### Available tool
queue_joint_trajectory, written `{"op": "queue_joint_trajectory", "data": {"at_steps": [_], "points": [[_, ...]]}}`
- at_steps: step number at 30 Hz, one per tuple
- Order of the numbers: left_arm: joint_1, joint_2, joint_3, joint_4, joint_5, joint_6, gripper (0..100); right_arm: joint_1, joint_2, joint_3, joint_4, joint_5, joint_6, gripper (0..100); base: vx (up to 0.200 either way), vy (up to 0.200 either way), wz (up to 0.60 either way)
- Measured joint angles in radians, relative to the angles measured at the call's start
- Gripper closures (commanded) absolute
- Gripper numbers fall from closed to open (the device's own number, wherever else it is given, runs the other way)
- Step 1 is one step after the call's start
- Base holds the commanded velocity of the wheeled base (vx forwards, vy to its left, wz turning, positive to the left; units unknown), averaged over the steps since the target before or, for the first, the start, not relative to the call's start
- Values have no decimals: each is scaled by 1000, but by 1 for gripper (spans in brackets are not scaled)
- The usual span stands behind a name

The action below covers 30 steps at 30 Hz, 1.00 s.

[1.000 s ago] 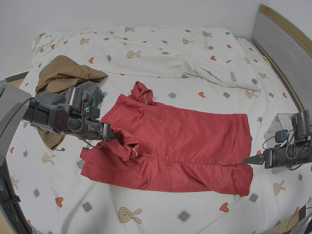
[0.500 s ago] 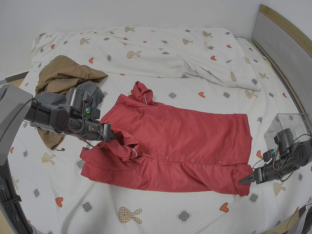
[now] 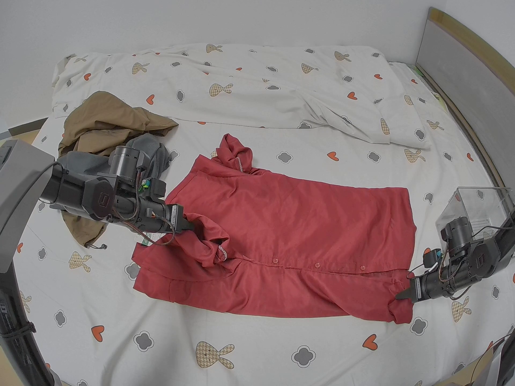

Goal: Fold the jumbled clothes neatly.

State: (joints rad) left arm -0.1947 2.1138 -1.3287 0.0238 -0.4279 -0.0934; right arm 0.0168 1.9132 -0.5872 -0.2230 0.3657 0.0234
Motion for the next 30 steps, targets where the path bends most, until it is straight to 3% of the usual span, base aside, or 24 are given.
{"op": "queue_joint_trajectory", "data": {"at_steps": [15, 30], "points": [[11, 15, -21, 2, 19, -6, 100, -45, -131, -19, 10, -11, -1, 100, 0, 0, 0], [32, 28, -58, 7, 33, -31, 100, -90, -80, -75, 14, -13, -55, 100, 0, 0, 0]]}}
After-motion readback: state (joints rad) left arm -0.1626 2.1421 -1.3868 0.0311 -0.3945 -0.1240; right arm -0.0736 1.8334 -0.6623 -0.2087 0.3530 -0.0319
